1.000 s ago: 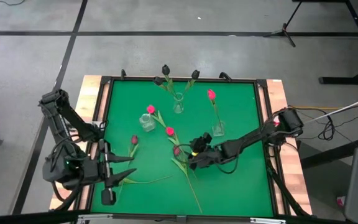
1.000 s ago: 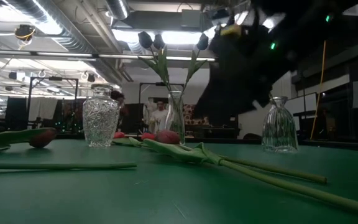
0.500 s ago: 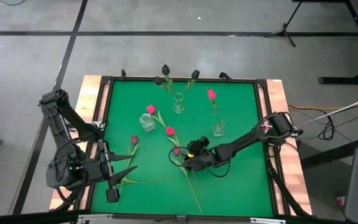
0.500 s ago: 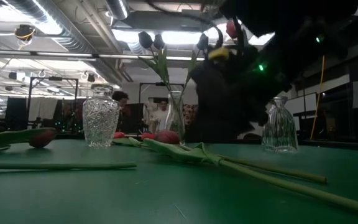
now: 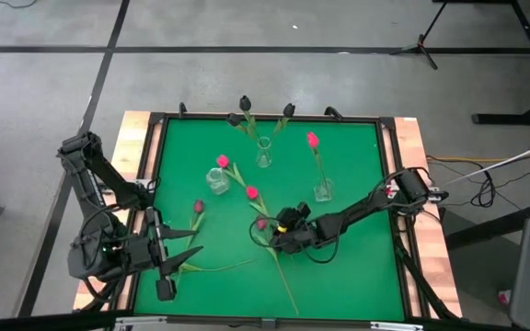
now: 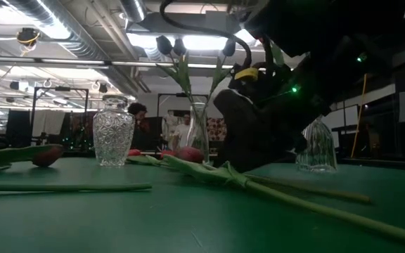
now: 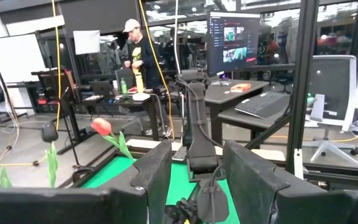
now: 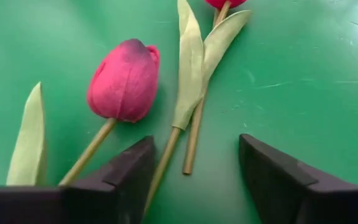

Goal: Sort flowers into vase by color
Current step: Put the bottom pink tulip into the bottom right transparent vase

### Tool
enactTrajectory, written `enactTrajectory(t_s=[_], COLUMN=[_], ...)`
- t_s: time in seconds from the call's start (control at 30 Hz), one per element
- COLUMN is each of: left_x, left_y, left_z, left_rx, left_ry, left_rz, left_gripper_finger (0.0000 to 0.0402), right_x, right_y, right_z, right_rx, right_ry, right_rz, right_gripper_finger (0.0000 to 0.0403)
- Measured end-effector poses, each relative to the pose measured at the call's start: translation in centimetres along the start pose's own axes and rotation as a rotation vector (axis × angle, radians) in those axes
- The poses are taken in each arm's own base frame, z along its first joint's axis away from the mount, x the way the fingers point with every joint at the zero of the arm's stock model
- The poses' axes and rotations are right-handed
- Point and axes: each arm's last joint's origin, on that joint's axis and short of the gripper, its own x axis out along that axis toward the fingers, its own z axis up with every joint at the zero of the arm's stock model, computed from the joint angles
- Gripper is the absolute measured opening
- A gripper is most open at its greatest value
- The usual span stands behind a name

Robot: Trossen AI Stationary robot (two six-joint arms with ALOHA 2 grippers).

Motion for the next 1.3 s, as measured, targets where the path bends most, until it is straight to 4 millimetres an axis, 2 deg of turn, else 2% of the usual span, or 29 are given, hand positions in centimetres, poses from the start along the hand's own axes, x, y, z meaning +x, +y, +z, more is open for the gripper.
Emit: enactTrajectory(t_s=[0.37, 0.43, 0.63, 0.83, 1.1, 1.3], left_x=[0.0, 0.0, 0.6, 1.6, 3.6, 5.1], left_y=[0.0, 0.0, 0.1, 0.3, 1.1, 2.0], left_z=[0.0, 0.0, -0.4, -1.4, -1.9, -3.3], left_rx=[0.000, 0.003, 0.054, 0.125, 0.038, -0.011], left_ry=[0.000, 0.000, 0.009, 0.036, 0.050, 0.089], left_rz=[-0.002, -0.002, 0.017, 0.051, 0.129, 0.162], left_gripper_finger=[0.0143, 0.0143, 0.0143, 0.0144, 0.0144, 0.0144], right_x=[-0.7, -1.2, -3.1, -5.8, -9.6, -12.4], right_y=[-0.4, -0.4, -0.2, -0.3, -1.1, -1.9], right_z=[0.3, 0.7, 2.8, 5.3, 8.4, 10.4], right_rx=[0.039, 0.022, 0.055, 0.075, 0.109, 0.087], right_ry=[0.010, 0.014, -0.059, -0.156, -0.301, -0.404], right_rz=[-0.030, -0.011, 0.021, 0.046, 0.050, 0.036], right_gripper_finger=[0.0028, 0.0010, 0.0027, 0.0006, 0.0013, 0.0004])
